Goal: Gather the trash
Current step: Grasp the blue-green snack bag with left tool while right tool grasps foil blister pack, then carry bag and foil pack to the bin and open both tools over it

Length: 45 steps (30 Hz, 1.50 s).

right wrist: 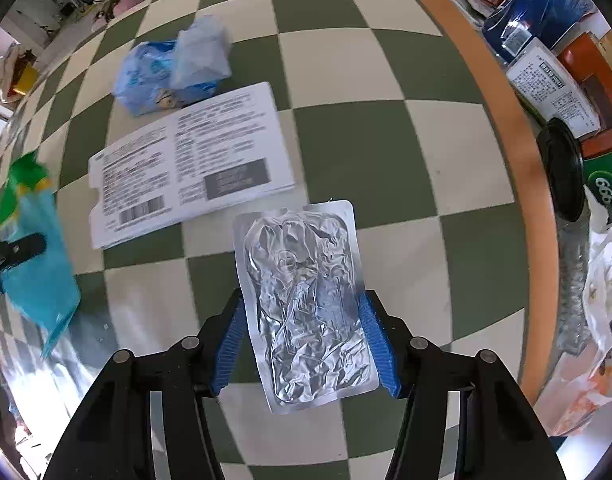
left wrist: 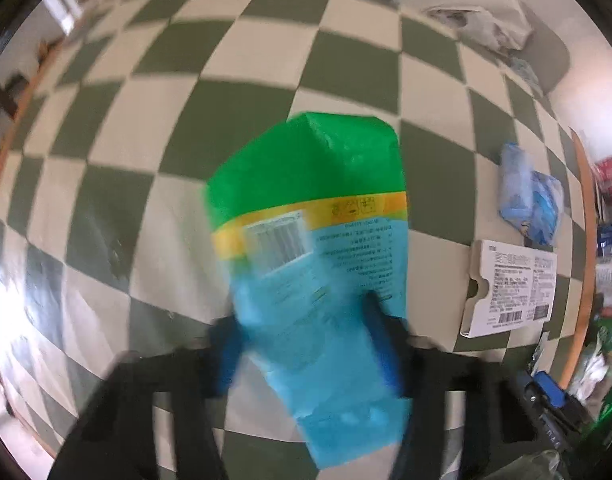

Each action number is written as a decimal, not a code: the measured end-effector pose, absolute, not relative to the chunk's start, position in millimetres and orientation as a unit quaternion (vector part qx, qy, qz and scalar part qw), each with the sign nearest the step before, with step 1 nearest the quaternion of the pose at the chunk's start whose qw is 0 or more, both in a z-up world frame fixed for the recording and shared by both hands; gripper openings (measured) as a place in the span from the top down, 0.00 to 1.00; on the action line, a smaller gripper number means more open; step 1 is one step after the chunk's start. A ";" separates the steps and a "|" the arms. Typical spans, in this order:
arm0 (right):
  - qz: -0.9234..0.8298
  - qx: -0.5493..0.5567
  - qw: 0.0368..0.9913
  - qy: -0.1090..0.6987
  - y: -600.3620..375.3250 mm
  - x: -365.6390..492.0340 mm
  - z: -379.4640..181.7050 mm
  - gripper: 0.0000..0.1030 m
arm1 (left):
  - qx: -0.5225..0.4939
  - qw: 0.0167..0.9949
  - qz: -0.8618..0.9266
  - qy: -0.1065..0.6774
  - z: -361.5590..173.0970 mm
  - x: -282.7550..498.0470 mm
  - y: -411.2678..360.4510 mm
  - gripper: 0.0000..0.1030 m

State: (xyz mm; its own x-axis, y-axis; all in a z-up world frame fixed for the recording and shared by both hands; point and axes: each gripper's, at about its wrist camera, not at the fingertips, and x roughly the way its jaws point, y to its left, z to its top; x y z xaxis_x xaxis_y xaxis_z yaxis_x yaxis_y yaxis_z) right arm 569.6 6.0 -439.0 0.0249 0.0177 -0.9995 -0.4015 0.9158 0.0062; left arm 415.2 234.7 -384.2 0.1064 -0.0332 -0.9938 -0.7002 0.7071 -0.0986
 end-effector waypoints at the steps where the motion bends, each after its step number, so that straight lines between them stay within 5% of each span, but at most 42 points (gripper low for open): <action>1: 0.152 -0.137 0.704 0.680 5.6 569.6 -435.5 0.46 | -0.289 0.688 0.242 0.620 -378.8 413.5 233.0 0.72; 2: 0.158 -0.133 0.708 0.675 6.5 569.2 -430.3 0.63 | -0.283 0.695 0.238 0.617 -373.2 409.9 229.7 0.74; 10: 0.190 -0.056 0.714 0.672 -0.5 576.1 -398.9 0.86 | -0.219 0.731 0.246 0.598 -326.3 387.5 214.2 0.79; 17: 0.205 -0.012 0.731 0.651 -20.4 571.6 -370.8 0.89 | -0.161 0.737 0.265 0.600 -317.3 390.9 188.3 0.79; 18: 0.198 -0.008 0.736 0.648 -29.4 572.4 -367.4 0.88 | -0.153 0.734 0.269 0.604 -320.6 393.0 185.9 0.79; 19: 0.188 -0.010 0.740 0.646 -32.8 574.5 -367.4 0.76 | -0.142 0.731 0.275 0.609 -325.4 392.7 183.7 0.79; 20: 0.178 -0.029 0.739 0.649 -30.7 579.9 -372.6 0.39 | -0.142 0.728 0.276 0.611 -327.6 390.8 183.2 0.79; 22: 0.175 -0.044 0.722 0.668 -28.5 581.0 -392.4 0.06 | -0.145 0.720 0.280 0.618 -335.6 389.6 183.5 0.79; 28: 0.164 -0.115 0.679 0.706 -14.3 578.7 -440.6 0.09 | -0.146 0.715 0.293 0.618 -342.1 390.2 188.0 0.79; 32: 0.155 -0.164 0.702 0.675 -4.2 564.5 -441.2 0.35 | -0.146 0.721 0.292 0.612 -336.1 389.4 185.1 0.79; 45: 0.208 -0.109 0.733 0.638 -20.3 527.5 -374.0 0.35 | -0.147 0.751 0.284 0.578 -284.2 348.7 174.3 0.79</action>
